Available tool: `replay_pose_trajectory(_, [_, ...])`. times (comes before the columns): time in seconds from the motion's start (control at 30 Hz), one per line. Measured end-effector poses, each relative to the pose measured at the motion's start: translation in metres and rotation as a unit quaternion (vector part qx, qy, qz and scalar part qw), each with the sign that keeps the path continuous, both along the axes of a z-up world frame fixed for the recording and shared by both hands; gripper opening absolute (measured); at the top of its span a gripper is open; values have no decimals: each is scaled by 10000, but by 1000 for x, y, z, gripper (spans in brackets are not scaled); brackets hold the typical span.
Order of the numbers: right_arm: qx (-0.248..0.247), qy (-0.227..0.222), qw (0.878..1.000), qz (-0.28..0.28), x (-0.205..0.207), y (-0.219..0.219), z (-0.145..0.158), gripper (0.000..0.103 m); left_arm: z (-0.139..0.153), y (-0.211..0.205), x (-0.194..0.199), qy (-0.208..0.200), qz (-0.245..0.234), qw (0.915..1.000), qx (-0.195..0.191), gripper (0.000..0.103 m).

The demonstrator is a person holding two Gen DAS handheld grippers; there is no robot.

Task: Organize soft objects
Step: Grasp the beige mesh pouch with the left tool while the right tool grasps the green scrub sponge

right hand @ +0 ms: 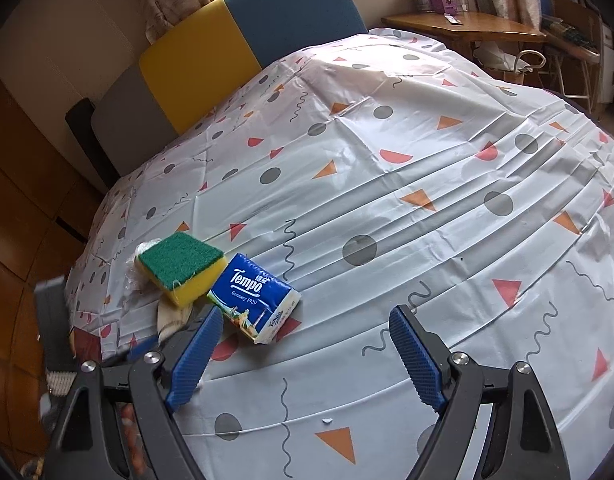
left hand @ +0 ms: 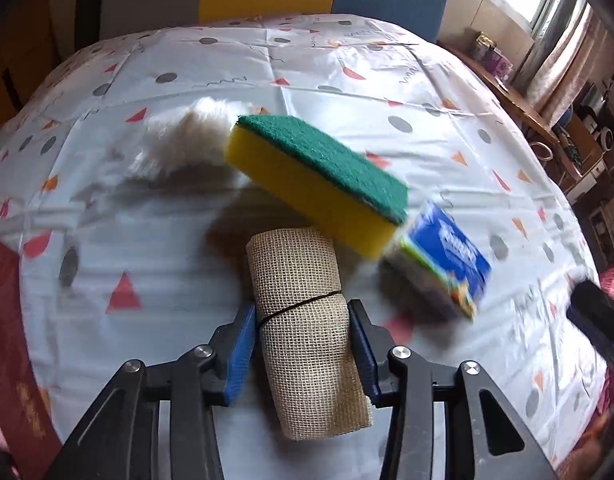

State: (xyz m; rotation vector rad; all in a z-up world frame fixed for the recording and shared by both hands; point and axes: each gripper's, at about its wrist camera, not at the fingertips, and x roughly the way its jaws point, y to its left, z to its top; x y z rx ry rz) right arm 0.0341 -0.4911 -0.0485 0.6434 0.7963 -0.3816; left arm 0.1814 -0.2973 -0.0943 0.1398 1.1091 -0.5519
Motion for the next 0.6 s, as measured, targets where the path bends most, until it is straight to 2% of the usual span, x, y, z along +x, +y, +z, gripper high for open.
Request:
replay_pose_trajectory(0.13, [-15,-11,10000,14,-1,1,1,86,-1,22,-43,-121,-98,9998,123,45])
replay_pose_trajectory(0.3, [-83,12,9999,112,1,5,1,86,-6,49,-103,-630,-364,9969,298,45])
replay_pose_trajectory(0.4, [-120,21,9995,302,4,12,-1,86,-9,61,-122,-950,-452,9939,337,45])
replay_pose_trajectory(0.6, [-464,108,9921,1158,18,47,-6,86,-14,65,-134,-1389,-671,9876,286,45])
